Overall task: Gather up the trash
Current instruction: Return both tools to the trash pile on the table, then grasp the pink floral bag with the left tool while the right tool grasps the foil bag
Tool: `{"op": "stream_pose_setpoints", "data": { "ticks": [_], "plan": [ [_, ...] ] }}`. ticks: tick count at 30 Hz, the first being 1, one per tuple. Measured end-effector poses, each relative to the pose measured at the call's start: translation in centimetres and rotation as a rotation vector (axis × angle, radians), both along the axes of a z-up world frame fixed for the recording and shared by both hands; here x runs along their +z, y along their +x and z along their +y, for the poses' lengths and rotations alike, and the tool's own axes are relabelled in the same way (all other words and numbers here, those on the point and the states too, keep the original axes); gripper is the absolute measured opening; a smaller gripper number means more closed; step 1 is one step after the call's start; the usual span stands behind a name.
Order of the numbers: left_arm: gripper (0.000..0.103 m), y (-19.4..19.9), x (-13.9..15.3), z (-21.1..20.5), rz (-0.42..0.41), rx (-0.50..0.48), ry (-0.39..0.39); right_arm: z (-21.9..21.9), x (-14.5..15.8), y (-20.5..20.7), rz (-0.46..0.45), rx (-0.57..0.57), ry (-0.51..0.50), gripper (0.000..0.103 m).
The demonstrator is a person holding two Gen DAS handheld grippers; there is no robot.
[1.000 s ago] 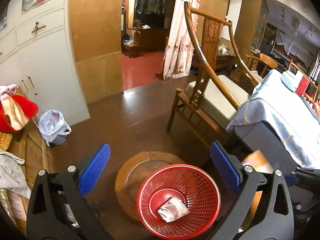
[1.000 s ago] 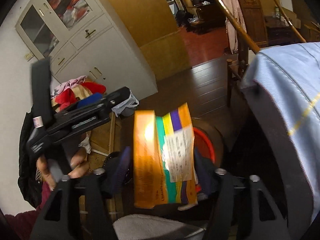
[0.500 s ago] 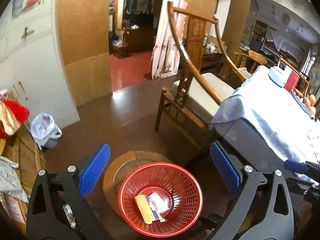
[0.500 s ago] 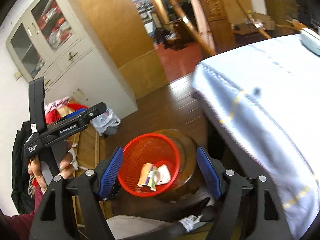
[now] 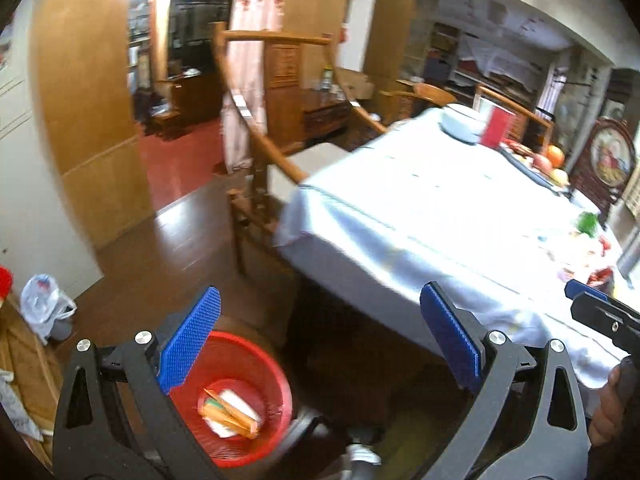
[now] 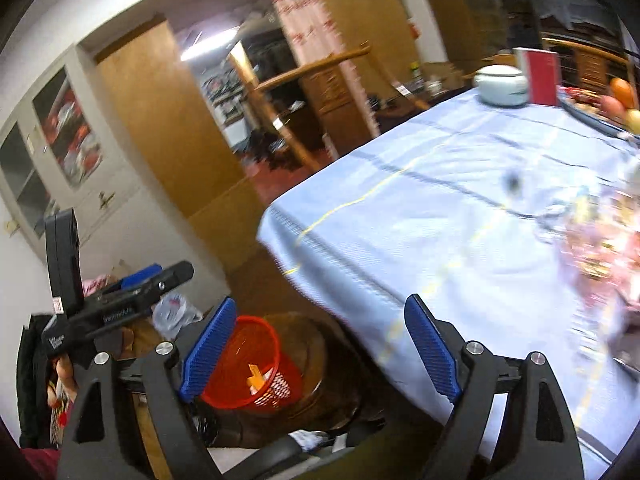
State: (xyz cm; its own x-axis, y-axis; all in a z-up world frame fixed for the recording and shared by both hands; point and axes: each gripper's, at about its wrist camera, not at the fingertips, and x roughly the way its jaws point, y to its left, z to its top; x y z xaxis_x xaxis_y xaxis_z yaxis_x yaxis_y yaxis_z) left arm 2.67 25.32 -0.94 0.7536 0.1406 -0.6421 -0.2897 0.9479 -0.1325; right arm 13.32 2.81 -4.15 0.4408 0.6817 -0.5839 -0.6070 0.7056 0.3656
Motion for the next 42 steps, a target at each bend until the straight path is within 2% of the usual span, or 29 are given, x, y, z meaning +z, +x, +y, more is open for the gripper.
{"op": "stream_pose_setpoints", "data": {
  "ticks": [10,13,19,24,27,30,31,32,33,34,38,42],
  "plan": [
    [0.096,3.9,0.6,-8.5,0.005,-0.159,-0.023,-13.3,0.4,0.9,-0.026,-0.228,0.104,0.09],
    [0.096,4.6,0.3,-10.6,0.015,-0.192,-0.016,-16.1,0.2,0.5,-0.041,-0.294,0.11,0.09],
    [0.096,5.4,-0.5,-14.5,0.025,-0.225,0.026,-19.9,-2.0,-0.3,-0.045,-0.408,0.059,0.09],
    [0.096,6.1,-1.4,-15.6,0.05,-0.253,0.024,-20.7,-3.7,1.9,-0.028,-0.463,0.014,0.088],
    [0.096,6.5,-1.5,-15.7,0.058,-0.256,0.029,-19.9,-3.7,2.7,-0.055,-0.469,-0.031,0.081],
    [0.096,6.8,-1.5,-15.7,0.064,-0.262,0.028,-18.6,-3.6,3.2,-0.09,-0.483,-0.118,0.065],
    [0.096,6.9,-1.5,-15.9,0.065,-0.265,0.029,-18.4,-3.5,3.0,-0.092,-0.486,-0.139,0.051],
    [0.096,7.1,-1.5,-16.1,0.068,-0.273,0.031,-18.3,-3.8,3.3,-0.089,-0.492,-0.163,0.027],
    [0.096,7.0,-1.5,-16.2,0.069,-0.279,0.033,-18.4,-3.9,3.4,-0.083,-0.495,-0.169,0.016],
    [0.096,7.2,-1.5,-16.5,0.07,-0.289,0.034,-19.1,-4.1,3.5,-0.071,-0.495,-0.149,0.012],
    [0.096,8.7,-1.5,-18.5,0.085,-0.348,0.038,-22.5,-3.0,1.8,-0.109,-0.526,-0.057,0.008],
    [0.096,10.9,-1.7,-21.6,0.095,-0.425,0.029,-25.7,-2.2,0.6,-0.146,-0.589,-0.055,0.008]
  ]
}}
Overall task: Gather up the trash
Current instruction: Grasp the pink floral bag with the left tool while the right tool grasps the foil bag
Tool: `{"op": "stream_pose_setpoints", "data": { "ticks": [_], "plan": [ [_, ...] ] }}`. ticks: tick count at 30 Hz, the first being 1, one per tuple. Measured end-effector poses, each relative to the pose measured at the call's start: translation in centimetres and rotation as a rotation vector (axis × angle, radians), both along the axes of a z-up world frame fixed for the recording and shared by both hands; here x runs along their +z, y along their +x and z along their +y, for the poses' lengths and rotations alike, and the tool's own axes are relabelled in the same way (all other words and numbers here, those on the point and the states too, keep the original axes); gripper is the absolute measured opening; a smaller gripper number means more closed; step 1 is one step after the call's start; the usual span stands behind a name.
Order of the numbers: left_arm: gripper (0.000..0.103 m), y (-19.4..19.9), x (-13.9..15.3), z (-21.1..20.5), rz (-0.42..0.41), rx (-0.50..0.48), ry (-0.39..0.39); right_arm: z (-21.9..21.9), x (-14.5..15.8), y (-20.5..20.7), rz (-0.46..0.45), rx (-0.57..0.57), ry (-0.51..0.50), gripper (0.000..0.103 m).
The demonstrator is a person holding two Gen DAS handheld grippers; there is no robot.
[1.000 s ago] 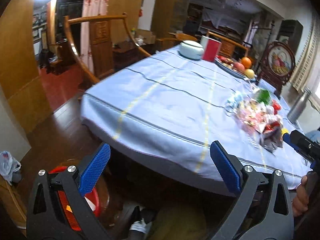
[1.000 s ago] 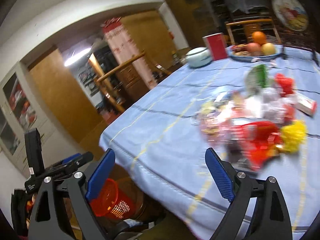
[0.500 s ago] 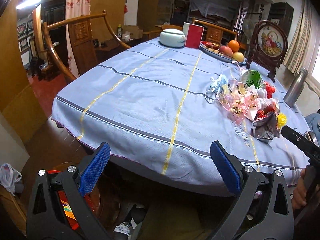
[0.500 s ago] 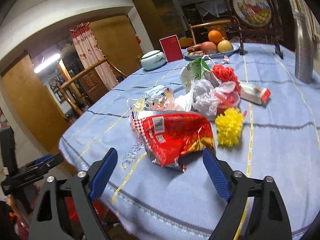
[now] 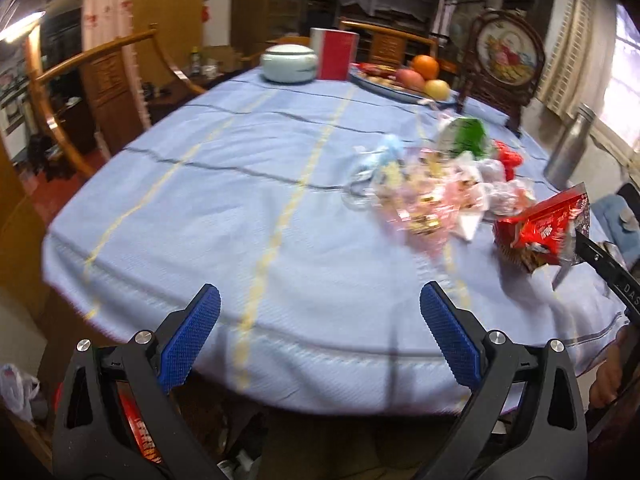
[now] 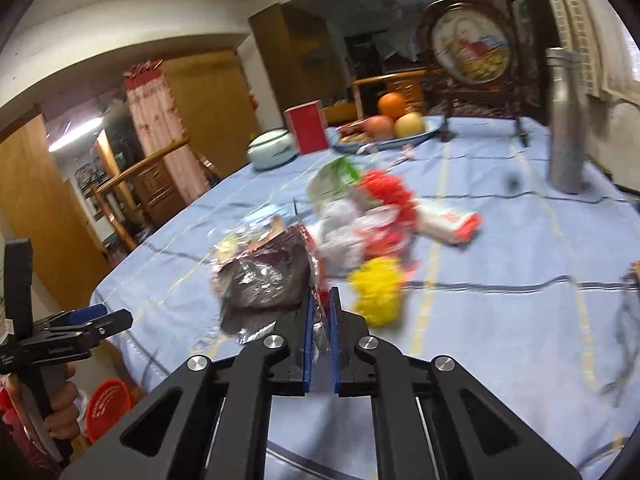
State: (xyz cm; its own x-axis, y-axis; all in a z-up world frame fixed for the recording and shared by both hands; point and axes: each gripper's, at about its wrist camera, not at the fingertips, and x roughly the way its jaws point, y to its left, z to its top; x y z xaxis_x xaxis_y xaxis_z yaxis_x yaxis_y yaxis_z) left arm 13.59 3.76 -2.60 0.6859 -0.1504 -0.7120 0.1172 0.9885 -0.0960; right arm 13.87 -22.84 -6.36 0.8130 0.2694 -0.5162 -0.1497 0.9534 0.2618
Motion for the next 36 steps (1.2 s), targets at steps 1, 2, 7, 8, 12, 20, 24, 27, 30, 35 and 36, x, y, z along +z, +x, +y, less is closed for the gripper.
{"op": "stream_pose_setpoints", "data": {
  "ticks": [1,2,7,8,12,20,24,27,30,35,36],
  "plan": [
    [0.096,0.7,0.0,-1.0,0.004,-0.025,-0.006,-0.9,0.0,-0.2,-0.003,-0.021,0.002,0.008],
    [0.096,1.2,0.0,-2.0,0.007,-0.047,-0.009,-1.5,0.0,-0.4,-0.004,-0.033,0.005,0.008],
    [0.096,3.7,0.3,-6.6,-0.002,-0.131,0.02,-4.1,-0.5,-0.6,0.005,-0.077,0.023,0.008],
    [0.096,4.1,0.3,-7.4,-0.007,-0.143,0.026,-4.4,-0.6,-0.5,0.01,-0.083,0.022,0.008],
    [0.096,6.3,0.3,-10.5,-0.014,-0.188,0.048,-5.2,-1.2,0.1,0.028,-0.084,0.043,0.008],
    [0.082,9.6,-0.7,-11.7,0.025,-0.182,0.006,-6.6,-1.9,0.3,0.055,-0.062,0.127,0.011],
    [0.051,10.1,-0.5,-10.9,0.048,-0.196,-0.06,-6.9,-2.3,0.3,0.065,-0.039,0.164,0.015],
    [0.041,10.0,0.0,-10.3,0.043,-0.194,-0.081,-6.9,-2.1,0.1,0.056,-0.033,0.173,0.031],
    [0.036,9.6,0.4,-9.7,0.031,-0.199,-0.098,-6.9,-1.6,-0.4,0.029,-0.035,0.174,0.042],
    [0.036,9.1,0.5,-8.9,0.035,-0.196,-0.117,-6.8,-1.2,-0.8,0.012,-0.029,0.207,0.084],
    [0.036,9.0,0.3,-8.8,0.039,-0.197,-0.118,-6.7,-1.2,-0.8,0.015,-0.025,0.21,0.086]
  ]
}}
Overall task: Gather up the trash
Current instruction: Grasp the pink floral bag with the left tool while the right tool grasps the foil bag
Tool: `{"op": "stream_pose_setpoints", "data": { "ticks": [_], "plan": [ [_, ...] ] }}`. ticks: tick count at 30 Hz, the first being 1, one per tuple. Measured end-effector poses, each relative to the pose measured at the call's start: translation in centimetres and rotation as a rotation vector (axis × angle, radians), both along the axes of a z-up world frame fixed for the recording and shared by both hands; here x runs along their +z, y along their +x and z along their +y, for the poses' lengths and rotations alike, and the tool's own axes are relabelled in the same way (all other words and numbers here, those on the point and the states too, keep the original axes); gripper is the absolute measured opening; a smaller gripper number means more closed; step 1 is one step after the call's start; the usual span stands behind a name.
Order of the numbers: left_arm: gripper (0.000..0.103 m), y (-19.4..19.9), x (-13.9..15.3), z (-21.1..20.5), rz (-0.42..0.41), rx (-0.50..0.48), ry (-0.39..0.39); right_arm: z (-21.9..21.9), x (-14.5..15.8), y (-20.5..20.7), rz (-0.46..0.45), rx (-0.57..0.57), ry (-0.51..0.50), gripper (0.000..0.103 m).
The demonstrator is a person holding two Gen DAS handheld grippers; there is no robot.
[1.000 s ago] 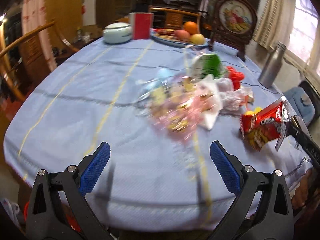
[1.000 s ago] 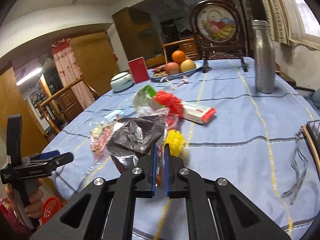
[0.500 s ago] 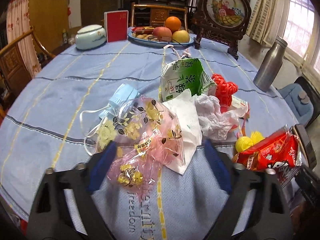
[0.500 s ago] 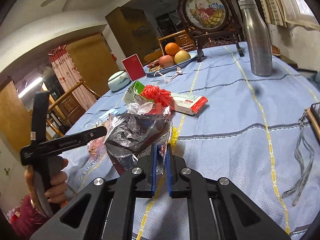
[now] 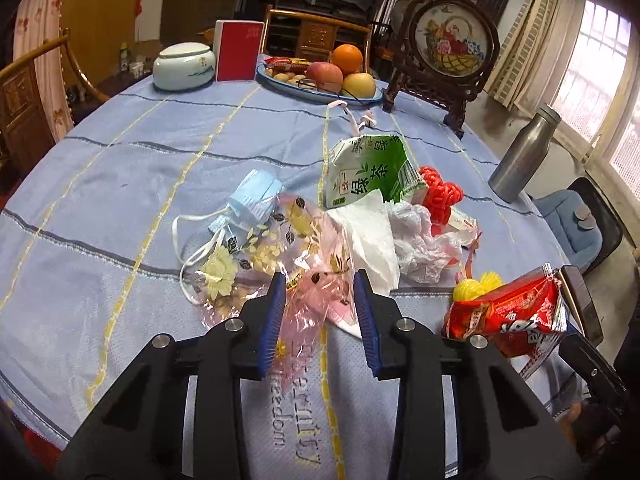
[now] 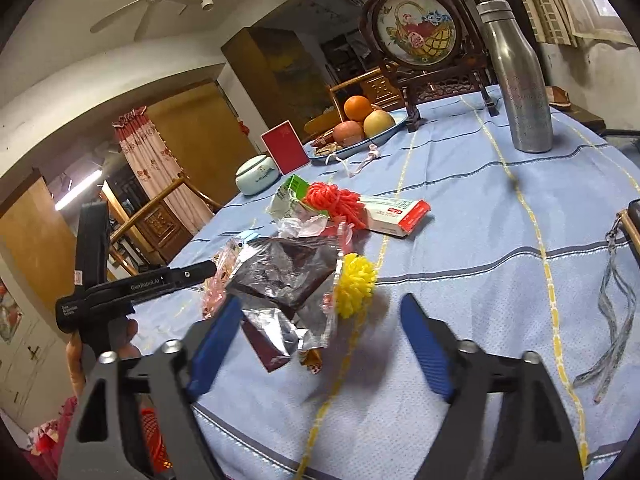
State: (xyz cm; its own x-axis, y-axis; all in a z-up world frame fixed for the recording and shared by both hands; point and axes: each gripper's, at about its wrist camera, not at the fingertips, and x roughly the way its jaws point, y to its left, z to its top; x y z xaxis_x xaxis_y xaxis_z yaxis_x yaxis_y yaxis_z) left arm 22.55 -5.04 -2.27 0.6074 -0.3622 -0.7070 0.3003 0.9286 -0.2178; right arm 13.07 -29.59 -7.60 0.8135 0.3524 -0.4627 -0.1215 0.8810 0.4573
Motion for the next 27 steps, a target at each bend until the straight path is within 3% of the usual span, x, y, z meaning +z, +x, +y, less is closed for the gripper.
{"op": "stream_pose_setpoints", "data": {
  "ticks": [5,11,12,14,16,19,24,26,27],
  "plan": [
    [0.036,-0.9,-0.6,0.8,0.004,0.015,0.009,0.9,-0.4,0.9,0.038,0.027,0.006,0.09],
    [0.034,-2.3,-0.3,2.2,-0.037,0.057,0.053,2.2,-0.2,2.0,0.06,-0.001,-0.065,0.088],
    [0.038,-2.5,-0.3,2.1,-0.043,0.057,0.064,2.3,-0.3,2.0,0.062,-0.006,-0.067,0.084],
    [0.046,-2.4,-0.2,1.6,-0.044,0.047,0.072,2.3,-0.6,2.3,0.072,-0.008,-0.071,0.058],
    [0.064,-2.2,-0.4,0.8,-0.045,0.037,0.081,2.2,-1.0,2.8,0.095,0.008,-0.062,0.037],
    [0.072,-1.8,-1.1,-0.9,-0.056,0.034,0.141,1.9,-1.5,3.1,0.113,0.015,-0.041,0.03],
    [0.074,-0.2,-2.5,-1.3,-0.041,0.075,0.213,1.9,-1.2,2.8,0.093,0.025,-0.063,0.029],
    [0.07,0.4,-2.9,-1.1,-0.027,0.086,0.216,2.0,-1.1,2.7,0.089,0.033,-0.065,0.029],
    [0.057,0.7,-3.1,-0.8,-0.015,0.091,0.211,2.1,-1.2,2.7,0.089,0.037,-0.067,0.029]
  ]
}}
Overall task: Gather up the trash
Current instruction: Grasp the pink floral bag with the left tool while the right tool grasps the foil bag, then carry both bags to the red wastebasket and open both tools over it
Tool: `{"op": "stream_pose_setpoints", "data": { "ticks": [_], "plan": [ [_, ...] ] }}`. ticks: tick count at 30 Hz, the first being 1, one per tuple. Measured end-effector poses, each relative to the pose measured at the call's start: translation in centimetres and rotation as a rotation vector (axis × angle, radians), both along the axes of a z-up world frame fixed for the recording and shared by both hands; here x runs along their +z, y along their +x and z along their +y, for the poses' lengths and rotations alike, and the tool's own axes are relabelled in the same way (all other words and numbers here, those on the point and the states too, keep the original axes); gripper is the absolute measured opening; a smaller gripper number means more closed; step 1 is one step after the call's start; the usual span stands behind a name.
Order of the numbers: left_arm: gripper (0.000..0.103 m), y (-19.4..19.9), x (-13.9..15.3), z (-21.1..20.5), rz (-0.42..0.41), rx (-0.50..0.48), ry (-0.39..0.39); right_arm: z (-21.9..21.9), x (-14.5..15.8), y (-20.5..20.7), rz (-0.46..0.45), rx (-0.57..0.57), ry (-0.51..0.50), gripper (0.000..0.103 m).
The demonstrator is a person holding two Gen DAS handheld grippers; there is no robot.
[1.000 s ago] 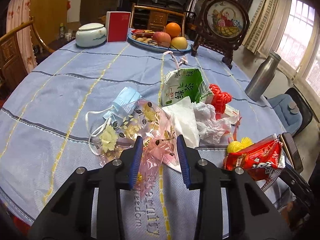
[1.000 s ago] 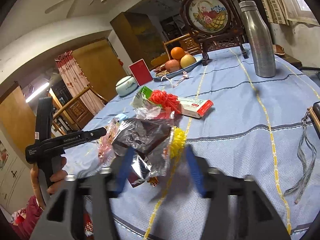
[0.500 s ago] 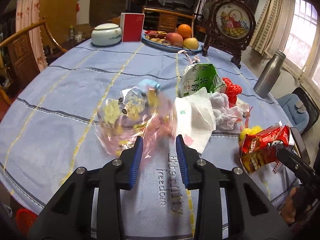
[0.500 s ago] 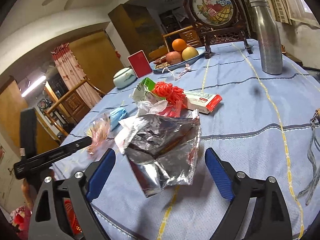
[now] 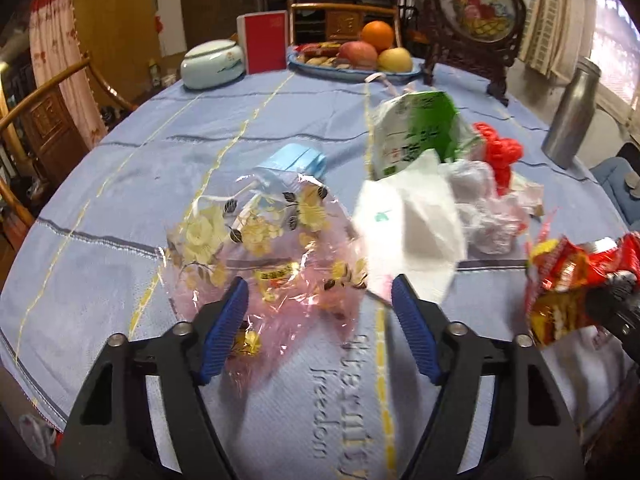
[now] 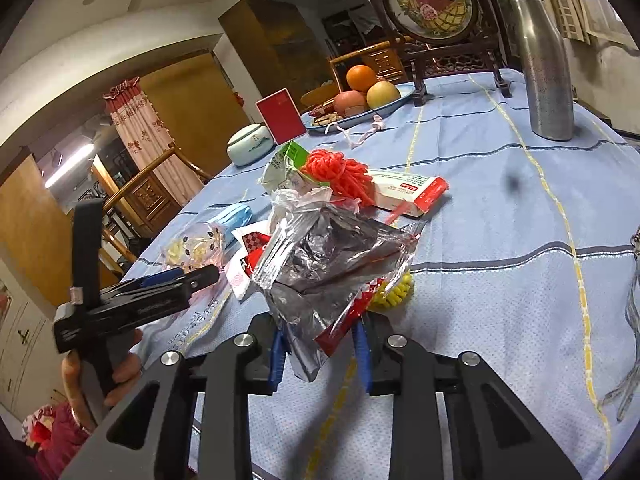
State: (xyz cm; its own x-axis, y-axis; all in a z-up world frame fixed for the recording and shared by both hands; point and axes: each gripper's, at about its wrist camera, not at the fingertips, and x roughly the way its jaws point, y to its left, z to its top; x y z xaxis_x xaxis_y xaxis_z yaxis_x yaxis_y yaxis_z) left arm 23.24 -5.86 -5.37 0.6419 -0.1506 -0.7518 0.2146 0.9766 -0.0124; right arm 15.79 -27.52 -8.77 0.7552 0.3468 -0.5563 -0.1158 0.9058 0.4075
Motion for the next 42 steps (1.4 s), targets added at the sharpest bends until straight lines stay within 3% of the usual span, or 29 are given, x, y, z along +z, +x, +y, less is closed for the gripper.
{"op": "stream_pose_setpoints", "data": {
  "ticks": [1,5,10,17,22,34,42],
  "plan": [
    [0.045,0.2,-0.1,0.2,0.01,-0.004,-0.01,0.0,0.0,0.0,0.0,0.002,-0.002,0.029],
    [0.032,-0.6,0.9,1.2,-0.002,-0.012,-0.065,0.2,0.1,-0.2,-0.013,0.004,0.001,0.027],
    [0.031,-2.9,4.0,3.5,-0.06,-0.018,-0.133,-0.1,1.4,-1.0,-0.065,-0.009,0.015,0.025],
    [0.031,-6.2,8.5,7.2,-0.164,0.019,-0.154,0.4,3.9,-2.4,-0.134,0.006,0.022,0.025],
    [0.031,-8.3,10.2,10.1,-0.193,0.059,-0.16,1.3,5.2,-3.2,-0.154,0.039,0.035,0.024],
    [0.031,-14.3,10.2,19.2,-0.216,0.218,-0.14,6.2,7.3,-4.9,-0.176,0.163,0.046,0.024],
    [0.031,-17.1,6.3,27.8,-0.115,0.378,-0.116,12.2,7.5,-4.4,-0.137,0.297,0.037,0.024]
  ]
}}
